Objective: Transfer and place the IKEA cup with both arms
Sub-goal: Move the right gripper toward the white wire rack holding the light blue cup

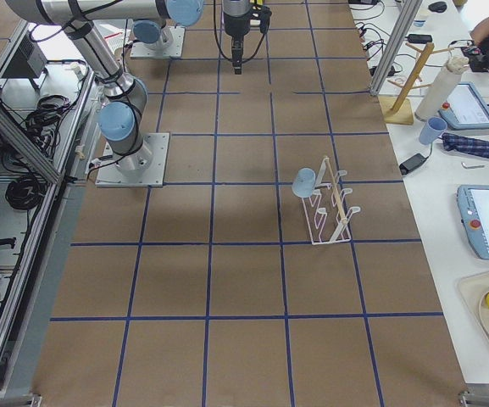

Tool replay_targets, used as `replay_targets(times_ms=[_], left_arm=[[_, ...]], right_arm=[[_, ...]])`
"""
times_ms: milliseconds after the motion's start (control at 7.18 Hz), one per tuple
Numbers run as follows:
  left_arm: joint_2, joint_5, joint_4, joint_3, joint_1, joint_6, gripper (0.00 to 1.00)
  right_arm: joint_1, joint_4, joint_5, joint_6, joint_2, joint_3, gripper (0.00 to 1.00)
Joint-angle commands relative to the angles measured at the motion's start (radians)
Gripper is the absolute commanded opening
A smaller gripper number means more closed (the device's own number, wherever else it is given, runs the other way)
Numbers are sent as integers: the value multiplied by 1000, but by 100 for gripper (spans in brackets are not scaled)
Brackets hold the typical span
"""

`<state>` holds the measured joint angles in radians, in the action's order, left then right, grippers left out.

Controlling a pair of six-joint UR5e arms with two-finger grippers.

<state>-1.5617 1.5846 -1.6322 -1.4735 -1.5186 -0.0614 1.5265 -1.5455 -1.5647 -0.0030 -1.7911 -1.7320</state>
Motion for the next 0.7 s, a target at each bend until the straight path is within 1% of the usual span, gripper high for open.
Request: replay_targets(times_ms=[0, 557], left_arm=[[0, -2, 0, 1, 0, 0, 100], [3, -2, 0, -1, 0, 2, 100]], right_arm=[[1, 4, 0, 1, 1, 0, 100], [0, 1, 0, 3, 2, -1, 100]])
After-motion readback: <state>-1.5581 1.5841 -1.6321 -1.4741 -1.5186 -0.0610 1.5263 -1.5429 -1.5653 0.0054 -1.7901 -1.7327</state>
